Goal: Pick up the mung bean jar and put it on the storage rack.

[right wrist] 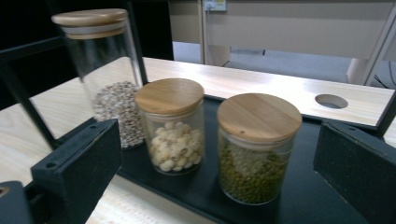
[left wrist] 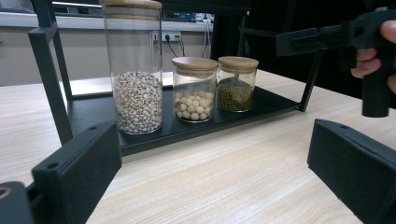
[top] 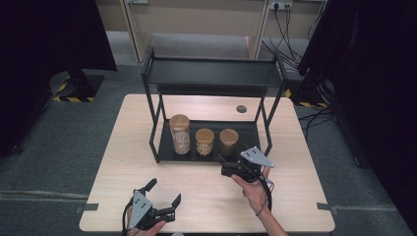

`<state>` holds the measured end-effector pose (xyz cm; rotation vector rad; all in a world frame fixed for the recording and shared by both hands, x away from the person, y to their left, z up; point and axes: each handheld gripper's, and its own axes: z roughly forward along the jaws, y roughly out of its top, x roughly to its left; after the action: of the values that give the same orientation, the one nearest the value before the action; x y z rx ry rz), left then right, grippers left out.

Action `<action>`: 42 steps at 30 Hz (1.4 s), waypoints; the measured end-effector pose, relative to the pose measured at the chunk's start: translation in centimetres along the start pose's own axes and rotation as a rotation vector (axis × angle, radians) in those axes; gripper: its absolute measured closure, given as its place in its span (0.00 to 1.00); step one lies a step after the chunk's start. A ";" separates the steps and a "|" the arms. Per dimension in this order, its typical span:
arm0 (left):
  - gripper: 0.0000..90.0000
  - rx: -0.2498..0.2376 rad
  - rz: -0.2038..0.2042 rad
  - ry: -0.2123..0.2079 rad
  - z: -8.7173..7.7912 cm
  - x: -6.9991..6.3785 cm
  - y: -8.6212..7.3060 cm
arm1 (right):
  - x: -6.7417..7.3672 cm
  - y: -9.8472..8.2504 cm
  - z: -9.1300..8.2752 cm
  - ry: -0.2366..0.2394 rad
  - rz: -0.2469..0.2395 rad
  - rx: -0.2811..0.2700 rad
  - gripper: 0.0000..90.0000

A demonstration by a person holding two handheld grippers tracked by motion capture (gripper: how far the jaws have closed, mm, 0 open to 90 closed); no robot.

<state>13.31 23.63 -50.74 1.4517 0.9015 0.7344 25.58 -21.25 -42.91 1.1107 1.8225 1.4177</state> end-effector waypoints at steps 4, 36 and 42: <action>0.03 0.001 0.000 0.000 0.0 0.0 0.0 | 0.2 -0.4 -0.8 0.021 0.002 -0.016 0.02; 0.03 -0.005 0.000 0.006 0.0 0.0 0.0 | 2.0 -4.3 -6.5 0.137 -0.041 -0.062 0.02; 0.03 -0.004 -0.002 0.009 0.0 0.1 0.0 | 2.0 -5.3 -6.8 0.154 -0.040 -0.062 0.02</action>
<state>13.33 23.69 -50.72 1.4446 0.9073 0.7420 17.58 -23.31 -46.02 0.9521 1.8811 1.5628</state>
